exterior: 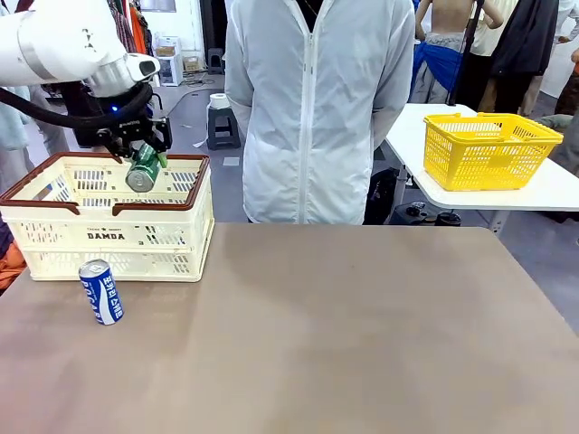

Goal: Place the drinks into the Shopping basket.
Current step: Pick up one drink and place it into the Shopping basket.

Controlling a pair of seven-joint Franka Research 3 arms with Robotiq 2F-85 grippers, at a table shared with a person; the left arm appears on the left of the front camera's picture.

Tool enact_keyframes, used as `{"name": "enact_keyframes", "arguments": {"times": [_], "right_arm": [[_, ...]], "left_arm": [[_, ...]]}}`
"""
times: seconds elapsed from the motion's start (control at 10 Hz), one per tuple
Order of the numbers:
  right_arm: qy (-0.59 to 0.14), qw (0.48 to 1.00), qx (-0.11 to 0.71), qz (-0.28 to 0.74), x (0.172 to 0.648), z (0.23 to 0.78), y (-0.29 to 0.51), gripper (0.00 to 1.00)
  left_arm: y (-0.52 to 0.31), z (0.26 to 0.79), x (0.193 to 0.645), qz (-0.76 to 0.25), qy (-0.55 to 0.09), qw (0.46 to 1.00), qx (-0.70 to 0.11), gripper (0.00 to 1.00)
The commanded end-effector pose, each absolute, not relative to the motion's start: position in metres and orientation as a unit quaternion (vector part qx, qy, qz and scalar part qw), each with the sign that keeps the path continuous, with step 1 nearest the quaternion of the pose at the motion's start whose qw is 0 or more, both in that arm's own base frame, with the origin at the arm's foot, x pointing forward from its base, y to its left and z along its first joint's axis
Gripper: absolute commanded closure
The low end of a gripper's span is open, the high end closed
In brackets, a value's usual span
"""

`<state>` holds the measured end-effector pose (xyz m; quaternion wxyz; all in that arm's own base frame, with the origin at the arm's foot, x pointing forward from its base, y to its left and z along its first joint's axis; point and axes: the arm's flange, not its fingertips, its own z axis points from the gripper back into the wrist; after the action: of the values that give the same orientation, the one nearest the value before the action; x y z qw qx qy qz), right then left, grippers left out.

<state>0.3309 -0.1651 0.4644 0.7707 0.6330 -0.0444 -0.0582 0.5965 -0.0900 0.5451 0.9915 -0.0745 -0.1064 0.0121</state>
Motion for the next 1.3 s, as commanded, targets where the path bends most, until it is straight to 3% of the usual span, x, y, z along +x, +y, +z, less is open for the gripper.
{"name": "enact_keyframes", "arguments": {"times": [0.0, 0.7, 1.1, 1.2], "right_arm": [[-0.036, 0.772, 0.632, -0.060, 0.331, 0.470, -0.166, 0.00], [-0.036, 0.772, 0.632, -0.060, 0.331, 0.470, -0.166, 0.00], [-0.036, 0.772, 0.632, -0.060, 0.331, 0.470, -0.166, 0.00], [-0.036, 0.772, 0.632, -0.060, 0.331, 0.470, -0.166, 0.00]], "left_arm": [[-0.092, 0.526, 0.612, -0.004, -0.143, 0.986, -0.085, 1.00], [-0.100, 0.433, 0.648, 0.001, -0.088, 0.995, -0.054, 1.00], [-0.105, 0.416, 0.659, 0.012, -0.072, 0.997, -0.024, 1.00], [-0.106, 0.415, 0.660, 0.010, -0.070, 0.997, -0.025, 0.94]]}}
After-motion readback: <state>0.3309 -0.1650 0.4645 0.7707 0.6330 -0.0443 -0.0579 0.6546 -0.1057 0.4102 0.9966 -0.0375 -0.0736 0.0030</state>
